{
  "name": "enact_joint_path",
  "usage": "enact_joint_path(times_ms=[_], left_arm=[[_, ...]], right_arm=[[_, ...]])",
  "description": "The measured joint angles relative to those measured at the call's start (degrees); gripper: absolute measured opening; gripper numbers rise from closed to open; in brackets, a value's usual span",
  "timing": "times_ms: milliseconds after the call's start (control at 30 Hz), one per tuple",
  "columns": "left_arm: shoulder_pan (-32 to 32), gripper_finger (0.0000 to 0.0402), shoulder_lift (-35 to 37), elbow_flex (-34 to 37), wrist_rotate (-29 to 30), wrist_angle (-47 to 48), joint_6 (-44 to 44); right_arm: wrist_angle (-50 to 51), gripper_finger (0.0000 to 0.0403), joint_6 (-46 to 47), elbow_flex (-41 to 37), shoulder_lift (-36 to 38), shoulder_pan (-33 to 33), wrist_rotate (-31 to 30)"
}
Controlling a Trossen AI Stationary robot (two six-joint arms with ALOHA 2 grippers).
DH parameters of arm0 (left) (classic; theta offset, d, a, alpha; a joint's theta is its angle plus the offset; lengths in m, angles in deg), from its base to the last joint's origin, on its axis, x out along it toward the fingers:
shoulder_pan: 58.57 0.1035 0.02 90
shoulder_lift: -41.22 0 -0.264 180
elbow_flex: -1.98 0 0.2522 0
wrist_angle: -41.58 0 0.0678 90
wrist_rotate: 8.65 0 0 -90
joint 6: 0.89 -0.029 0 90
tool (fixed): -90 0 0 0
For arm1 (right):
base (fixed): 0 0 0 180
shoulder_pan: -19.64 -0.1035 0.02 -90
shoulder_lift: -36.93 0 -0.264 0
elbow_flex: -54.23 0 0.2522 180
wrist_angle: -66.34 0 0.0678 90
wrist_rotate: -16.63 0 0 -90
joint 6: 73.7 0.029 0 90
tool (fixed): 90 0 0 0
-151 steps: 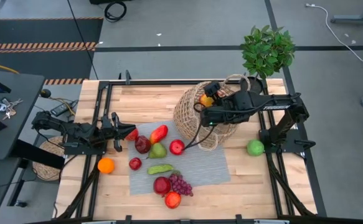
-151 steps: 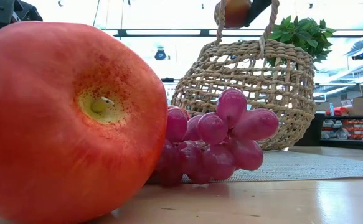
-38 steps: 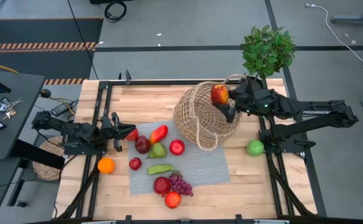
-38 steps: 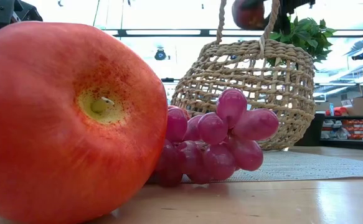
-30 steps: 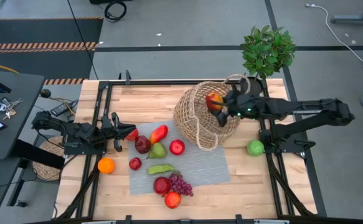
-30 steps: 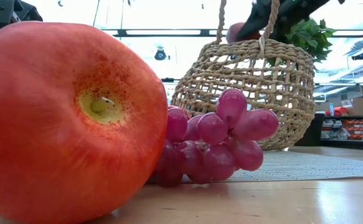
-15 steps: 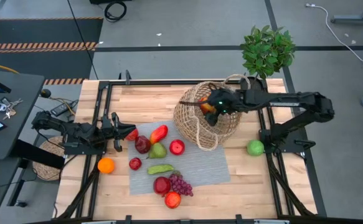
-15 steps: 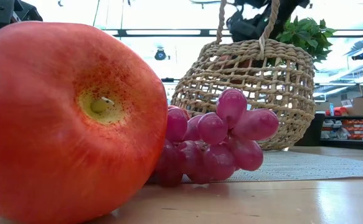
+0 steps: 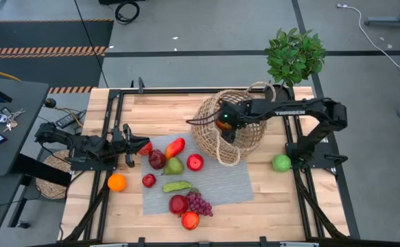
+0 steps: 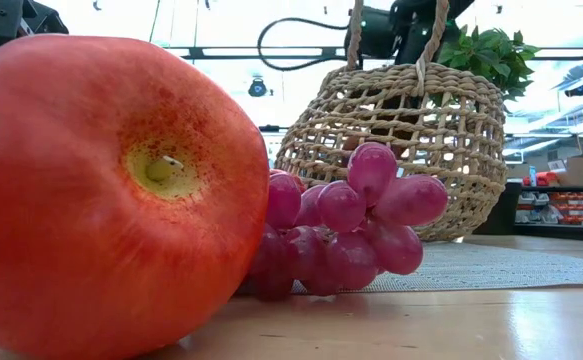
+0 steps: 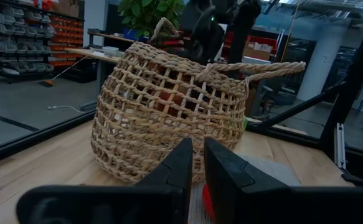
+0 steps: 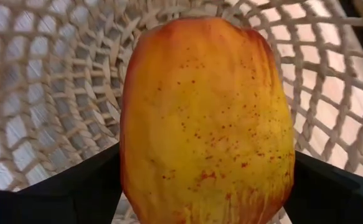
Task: Build produce basket
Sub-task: Put the yellow apple into the brown basket, then put the pomegranate into the brown basket
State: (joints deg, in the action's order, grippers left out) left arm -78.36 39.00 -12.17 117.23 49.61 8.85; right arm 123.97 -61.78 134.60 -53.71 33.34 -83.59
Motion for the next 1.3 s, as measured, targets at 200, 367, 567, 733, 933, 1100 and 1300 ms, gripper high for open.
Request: enact_joint_path(times_ms=[200,367,567,733,933,1100,1300], left_arm=[[0.0,0.0048,0.0,0.0,0.0,0.0,0.0],[0.0,0.0048,0.0,0.0,0.0,0.0,0.0],[0.0,0.0048,0.0,0.0,0.0,0.0,0.0],[0.0,0.0048,0.0,0.0,0.0,0.0,0.0],[0.0,0.0048,0.0,0.0,0.0,0.0,0.0],[0.0,0.0048,0.0,0.0,0.0,0.0,0.0],[0.0,0.0048,0.0,0.0,0.0,0.0,0.0]], right_arm=[[-0.1,0.0377,0.1,0.0,-3.4,0.0,3.8],[-0.1,0.0388,1.1,0.0,-5.0,0.1,4.6],[0.5,0.0397,3.1,0.0,-3.3,0.0,5.6],[0.6,0.0399,3.7,0.0,0.4,0.0,5.5],[1.1,0.0393,6.3,0.3,7.4,-0.4,5.2],[-4.8,0.0385,5.1,3.1,13.9,-2.7,-0.8],[-23.1,0.038,-0.3,3.9,18.7,-8.3,-5.7]])
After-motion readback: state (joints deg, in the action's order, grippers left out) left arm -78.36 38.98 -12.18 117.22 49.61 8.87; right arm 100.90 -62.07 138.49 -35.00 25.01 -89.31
